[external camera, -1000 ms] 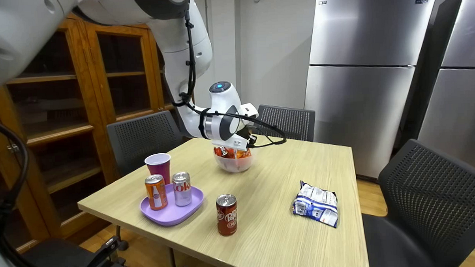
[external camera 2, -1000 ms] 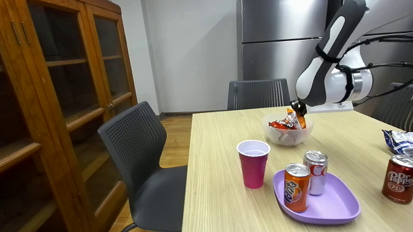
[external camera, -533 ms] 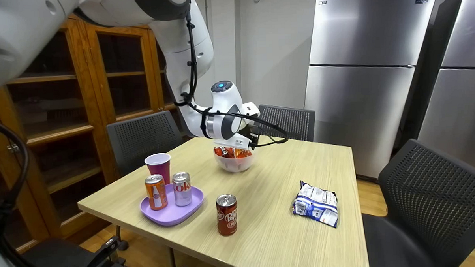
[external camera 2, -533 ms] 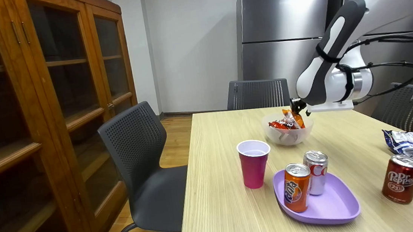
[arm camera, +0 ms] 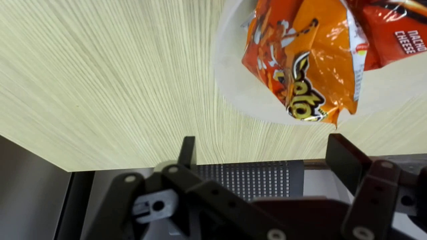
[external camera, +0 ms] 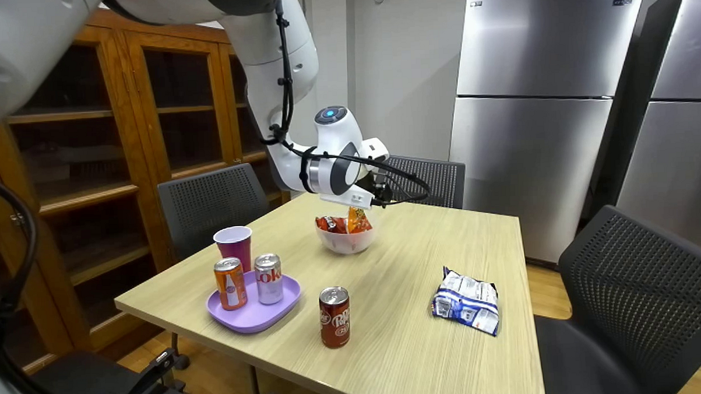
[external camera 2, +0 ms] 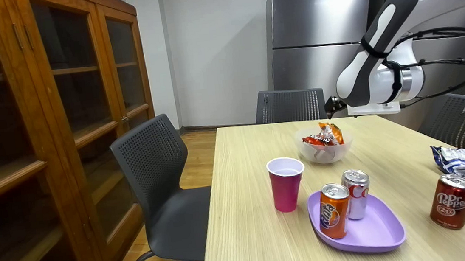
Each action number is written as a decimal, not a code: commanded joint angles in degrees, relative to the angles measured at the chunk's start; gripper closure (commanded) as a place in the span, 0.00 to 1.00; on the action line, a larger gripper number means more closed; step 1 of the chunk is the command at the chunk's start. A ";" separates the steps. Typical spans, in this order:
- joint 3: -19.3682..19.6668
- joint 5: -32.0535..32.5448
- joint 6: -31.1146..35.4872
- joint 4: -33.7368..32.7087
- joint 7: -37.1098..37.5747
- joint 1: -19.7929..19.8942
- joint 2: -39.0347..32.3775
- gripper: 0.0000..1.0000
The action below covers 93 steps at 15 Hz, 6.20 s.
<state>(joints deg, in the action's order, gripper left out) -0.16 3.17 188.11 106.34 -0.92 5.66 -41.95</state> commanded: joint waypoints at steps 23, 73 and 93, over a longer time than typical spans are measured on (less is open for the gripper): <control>-7.54 1.10 -1.21 14.82 -0.81 19.09 13.09 0.00; 11.58 -8.90 -9.35 4.39 7.44 6.94 -0.10 0.00; 22.96 -8.04 -13.05 0.81 9.74 -2.61 -4.69 0.00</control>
<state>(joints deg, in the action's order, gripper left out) 20.34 -5.92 177.65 109.86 7.18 5.58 -44.59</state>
